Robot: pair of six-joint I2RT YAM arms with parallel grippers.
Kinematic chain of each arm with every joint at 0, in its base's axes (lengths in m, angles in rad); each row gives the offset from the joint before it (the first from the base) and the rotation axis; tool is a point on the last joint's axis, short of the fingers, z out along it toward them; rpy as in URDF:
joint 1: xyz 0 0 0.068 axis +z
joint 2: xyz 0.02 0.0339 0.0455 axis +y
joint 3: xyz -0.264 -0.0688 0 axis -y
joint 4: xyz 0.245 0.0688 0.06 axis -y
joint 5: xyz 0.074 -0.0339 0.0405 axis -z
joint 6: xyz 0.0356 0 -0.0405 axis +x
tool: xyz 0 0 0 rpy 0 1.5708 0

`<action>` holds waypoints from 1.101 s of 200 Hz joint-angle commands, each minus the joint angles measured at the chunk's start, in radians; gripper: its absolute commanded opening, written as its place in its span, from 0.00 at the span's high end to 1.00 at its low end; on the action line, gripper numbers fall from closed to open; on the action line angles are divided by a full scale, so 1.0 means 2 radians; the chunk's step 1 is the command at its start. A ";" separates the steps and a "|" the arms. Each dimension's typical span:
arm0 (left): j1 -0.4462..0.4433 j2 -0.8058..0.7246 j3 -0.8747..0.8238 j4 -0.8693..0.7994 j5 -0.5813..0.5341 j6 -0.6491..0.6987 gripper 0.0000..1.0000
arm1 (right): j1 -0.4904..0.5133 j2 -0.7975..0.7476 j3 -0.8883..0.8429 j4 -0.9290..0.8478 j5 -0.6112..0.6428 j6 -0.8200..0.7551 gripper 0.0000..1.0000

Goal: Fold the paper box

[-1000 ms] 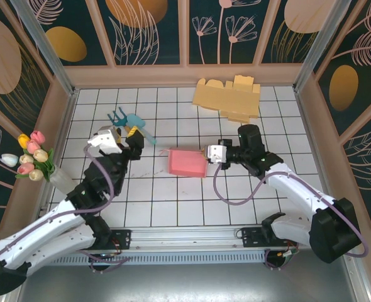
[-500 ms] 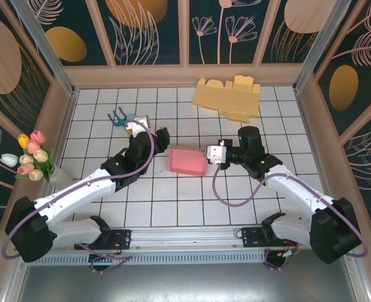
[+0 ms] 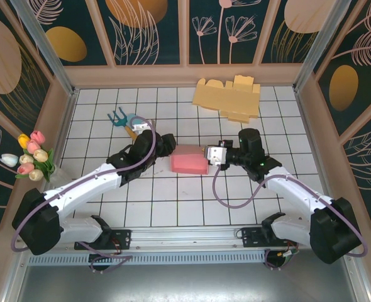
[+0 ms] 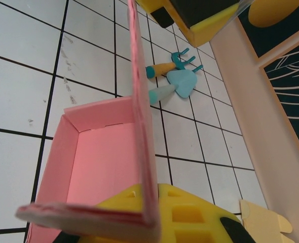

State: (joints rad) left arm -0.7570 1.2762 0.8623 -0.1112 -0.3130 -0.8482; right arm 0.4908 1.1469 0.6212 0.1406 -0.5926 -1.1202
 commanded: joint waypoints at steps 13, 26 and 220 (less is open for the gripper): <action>0.000 0.016 0.042 -0.090 0.018 -0.089 0.27 | 0.005 -0.013 -0.013 0.063 0.025 0.010 1.00; 0.001 0.025 0.051 -0.103 0.025 -0.106 0.26 | 0.007 -0.013 -0.014 0.068 0.031 0.010 1.00; -0.003 0.065 0.065 -0.022 0.144 -0.180 0.37 | 0.042 0.047 -0.015 0.080 0.077 -0.013 1.00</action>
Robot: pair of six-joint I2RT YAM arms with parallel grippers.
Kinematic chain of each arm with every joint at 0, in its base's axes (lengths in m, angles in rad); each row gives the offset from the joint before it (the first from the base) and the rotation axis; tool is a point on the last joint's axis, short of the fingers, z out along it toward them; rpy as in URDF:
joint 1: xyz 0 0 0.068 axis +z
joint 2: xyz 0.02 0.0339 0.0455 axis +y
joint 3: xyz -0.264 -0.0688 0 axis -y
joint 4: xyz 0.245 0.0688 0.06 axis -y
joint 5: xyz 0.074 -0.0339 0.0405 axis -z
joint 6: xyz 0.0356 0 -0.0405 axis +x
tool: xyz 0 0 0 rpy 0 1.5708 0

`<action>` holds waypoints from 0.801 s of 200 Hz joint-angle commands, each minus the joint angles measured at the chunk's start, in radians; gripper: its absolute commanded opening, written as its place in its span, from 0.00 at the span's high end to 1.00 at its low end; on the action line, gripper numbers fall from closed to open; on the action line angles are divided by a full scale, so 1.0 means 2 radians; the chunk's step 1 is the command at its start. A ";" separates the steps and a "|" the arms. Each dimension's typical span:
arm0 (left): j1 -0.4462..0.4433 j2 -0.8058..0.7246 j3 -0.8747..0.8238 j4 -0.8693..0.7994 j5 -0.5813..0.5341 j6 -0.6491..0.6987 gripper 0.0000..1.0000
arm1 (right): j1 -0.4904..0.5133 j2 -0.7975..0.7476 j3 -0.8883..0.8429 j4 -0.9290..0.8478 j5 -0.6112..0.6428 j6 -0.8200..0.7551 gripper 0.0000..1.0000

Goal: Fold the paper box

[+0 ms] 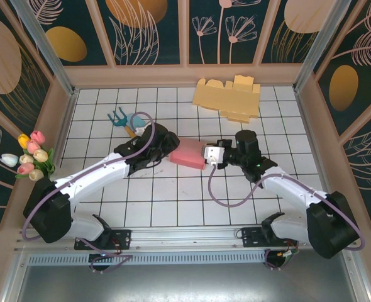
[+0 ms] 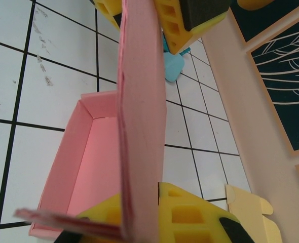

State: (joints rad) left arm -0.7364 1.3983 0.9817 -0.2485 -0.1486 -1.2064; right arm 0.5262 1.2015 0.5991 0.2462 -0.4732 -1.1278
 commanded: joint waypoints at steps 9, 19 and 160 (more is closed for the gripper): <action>-0.013 0.005 0.002 0.050 0.063 -0.002 0.38 | 0.029 0.028 -0.004 0.027 0.025 -0.016 1.00; -0.013 0.004 -0.002 0.054 0.059 -0.002 0.38 | 0.036 0.039 -0.003 0.025 0.040 -0.025 1.00; -0.013 0.056 -0.079 0.051 -0.045 0.008 0.52 | 0.063 0.105 0.057 -0.109 0.154 -0.049 0.76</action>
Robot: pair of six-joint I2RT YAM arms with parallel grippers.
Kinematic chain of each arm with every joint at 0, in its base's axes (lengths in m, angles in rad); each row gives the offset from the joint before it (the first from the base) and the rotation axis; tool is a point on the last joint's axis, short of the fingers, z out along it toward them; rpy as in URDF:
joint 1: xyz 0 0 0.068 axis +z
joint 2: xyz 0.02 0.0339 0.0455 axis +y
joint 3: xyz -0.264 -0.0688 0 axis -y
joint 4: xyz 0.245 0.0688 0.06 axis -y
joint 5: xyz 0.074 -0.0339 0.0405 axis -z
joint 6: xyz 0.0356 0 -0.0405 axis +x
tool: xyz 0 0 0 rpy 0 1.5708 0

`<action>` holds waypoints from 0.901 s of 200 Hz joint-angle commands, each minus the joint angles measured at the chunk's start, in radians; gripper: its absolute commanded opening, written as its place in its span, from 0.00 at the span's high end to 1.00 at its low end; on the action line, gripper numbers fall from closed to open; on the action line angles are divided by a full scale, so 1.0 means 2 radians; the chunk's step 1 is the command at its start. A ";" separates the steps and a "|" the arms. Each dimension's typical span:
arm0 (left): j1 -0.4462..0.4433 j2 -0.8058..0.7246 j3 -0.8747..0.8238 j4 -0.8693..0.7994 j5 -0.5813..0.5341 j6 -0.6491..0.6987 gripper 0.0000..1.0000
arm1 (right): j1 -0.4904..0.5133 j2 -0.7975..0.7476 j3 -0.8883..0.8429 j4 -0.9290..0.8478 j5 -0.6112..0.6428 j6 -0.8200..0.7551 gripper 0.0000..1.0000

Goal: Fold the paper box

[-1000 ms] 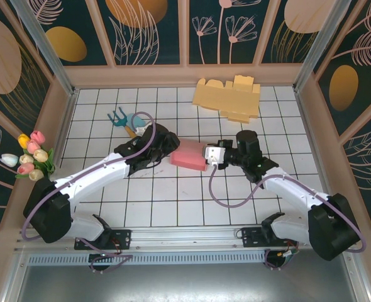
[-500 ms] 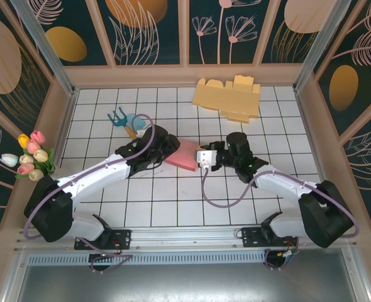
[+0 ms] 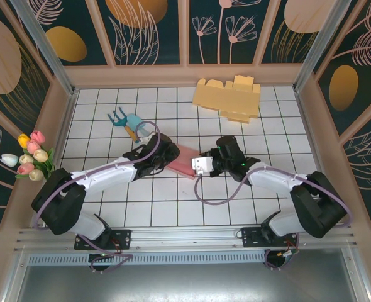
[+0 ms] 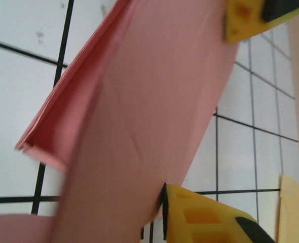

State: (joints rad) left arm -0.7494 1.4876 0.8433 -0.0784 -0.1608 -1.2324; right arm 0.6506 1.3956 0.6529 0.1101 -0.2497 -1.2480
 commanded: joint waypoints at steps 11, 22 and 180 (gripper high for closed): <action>-0.006 0.012 -0.011 -0.042 -0.052 0.020 0.52 | 0.001 0.008 0.033 -0.048 0.044 0.008 0.73; -0.006 0.011 -0.012 -0.047 -0.062 0.019 0.52 | 0.001 0.006 0.037 -0.057 0.048 0.007 0.71; -0.005 0.012 0.015 -0.110 -0.095 0.009 0.39 | 0.001 -0.035 0.088 0.050 0.203 0.565 0.58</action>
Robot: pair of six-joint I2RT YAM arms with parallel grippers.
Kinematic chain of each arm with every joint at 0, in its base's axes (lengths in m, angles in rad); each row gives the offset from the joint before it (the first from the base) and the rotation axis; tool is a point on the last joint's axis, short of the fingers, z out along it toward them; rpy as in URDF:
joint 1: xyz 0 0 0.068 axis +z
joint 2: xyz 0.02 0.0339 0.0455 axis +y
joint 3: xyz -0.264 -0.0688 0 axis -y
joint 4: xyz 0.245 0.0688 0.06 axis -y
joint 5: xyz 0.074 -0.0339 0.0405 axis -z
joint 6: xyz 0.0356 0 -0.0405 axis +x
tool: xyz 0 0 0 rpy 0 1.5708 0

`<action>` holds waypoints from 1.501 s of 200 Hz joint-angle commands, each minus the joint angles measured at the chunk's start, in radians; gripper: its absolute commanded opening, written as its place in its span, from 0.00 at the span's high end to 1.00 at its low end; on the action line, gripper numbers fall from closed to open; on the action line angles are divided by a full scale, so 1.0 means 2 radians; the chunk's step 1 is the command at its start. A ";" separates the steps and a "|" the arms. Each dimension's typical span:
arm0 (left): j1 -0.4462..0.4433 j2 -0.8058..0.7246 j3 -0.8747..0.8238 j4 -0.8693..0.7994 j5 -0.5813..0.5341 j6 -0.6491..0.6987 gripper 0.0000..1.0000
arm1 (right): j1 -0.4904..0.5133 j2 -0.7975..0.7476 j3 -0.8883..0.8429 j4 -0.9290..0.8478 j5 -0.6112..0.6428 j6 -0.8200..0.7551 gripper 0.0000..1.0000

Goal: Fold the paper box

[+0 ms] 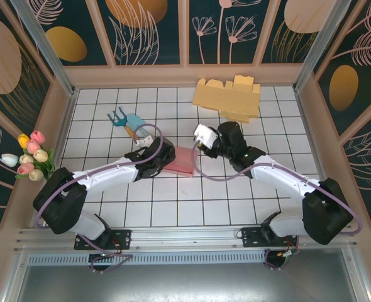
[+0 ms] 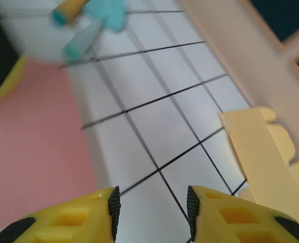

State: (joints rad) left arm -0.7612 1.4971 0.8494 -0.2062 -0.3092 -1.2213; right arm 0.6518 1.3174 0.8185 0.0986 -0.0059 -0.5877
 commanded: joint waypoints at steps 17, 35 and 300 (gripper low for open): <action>0.001 0.011 0.015 -0.050 -0.018 0.002 0.39 | 0.000 0.022 0.002 0.035 0.106 0.357 0.56; 0.000 0.012 0.015 -0.050 -0.015 0.001 0.39 | 0.000 0.055 0.010 0.001 0.100 0.442 0.52; 0.000 -0.066 -0.087 0.078 -0.018 0.126 0.25 | 0.053 0.221 0.002 0.048 0.117 0.514 0.42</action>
State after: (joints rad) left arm -0.7612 1.4055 0.7864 -0.2718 -0.4324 -1.1145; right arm 0.7609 1.7180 0.8204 0.2192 0.2535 0.5026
